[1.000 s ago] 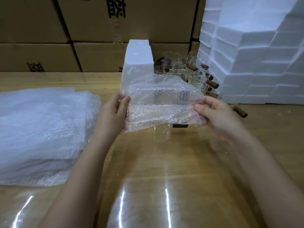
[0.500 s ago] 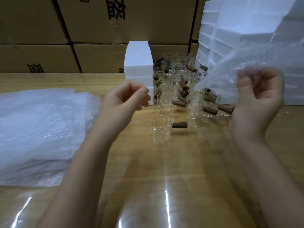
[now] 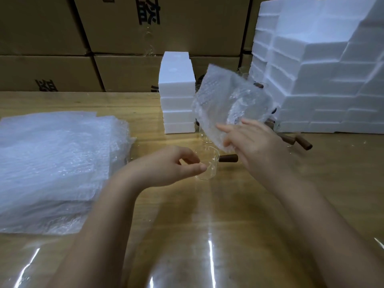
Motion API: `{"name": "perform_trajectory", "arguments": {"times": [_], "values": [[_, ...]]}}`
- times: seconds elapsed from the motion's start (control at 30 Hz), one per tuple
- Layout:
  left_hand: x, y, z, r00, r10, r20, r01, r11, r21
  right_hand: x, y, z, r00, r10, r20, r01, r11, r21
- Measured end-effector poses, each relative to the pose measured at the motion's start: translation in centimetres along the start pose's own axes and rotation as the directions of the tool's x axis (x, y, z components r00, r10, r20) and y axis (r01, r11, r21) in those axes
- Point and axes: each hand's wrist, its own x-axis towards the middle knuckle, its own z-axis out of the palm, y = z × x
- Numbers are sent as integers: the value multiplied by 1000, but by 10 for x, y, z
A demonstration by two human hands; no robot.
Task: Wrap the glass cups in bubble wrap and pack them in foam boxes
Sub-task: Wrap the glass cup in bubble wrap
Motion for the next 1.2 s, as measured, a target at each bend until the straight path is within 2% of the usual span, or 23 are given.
{"name": "perform_trajectory", "arguments": {"times": [0.07,0.27,0.37,0.47,0.6,0.67,0.73,0.83,0.9,0.93,1.0,1.07,1.13,1.2], "values": [[0,1,0,1000,5,7,-5,1000,20,0,-2,2,999,-15,-36,14,1000,-23],[-2,14,4,996,70,-47,-78,980,-184,2,-9,1,982,-71,-174,45,988,-149],[2,20,11,991,82,-106,-97,985,-141,3,-13,1,975,-75,-211,40,985,-167],[4,24,14,963,97,-250,-150,967,-205,3,-12,0,981,-32,-193,15,996,-86],[7,22,13,883,65,-465,-206,943,-259,5,-12,-3,987,136,-86,-125,984,124],[5,22,9,833,54,-551,-244,929,-277,5,-14,-3,966,256,-44,-239,943,230],[1,23,4,750,56,-660,-292,922,-254,5,-15,-4,925,378,-44,-342,876,341],[-5,25,-2,528,91,-844,-357,926,-123,5,-13,-7,854,515,-75,-415,762,496],[-8,31,-2,403,114,-908,-411,909,-68,5,-9,-5,822,569,-5,-484,704,521],[-8,35,-1,375,106,-921,-449,890,-80,4,-7,-3,808,586,67,-539,687,487],[-7,42,5,393,61,-917,-509,845,-162,0,-3,4,770,601,216,-633,673,383],[-4,45,13,466,16,-885,-483,843,-239,-3,-2,9,733,609,301,-680,645,350],[2,43,21,580,-10,-814,-358,895,-266,-2,-4,13,719,611,330,-694,612,380],[6,40,29,690,-15,-723,-176,966,-188,-1,-8,14,729,587,352,-683,586,437]]}}
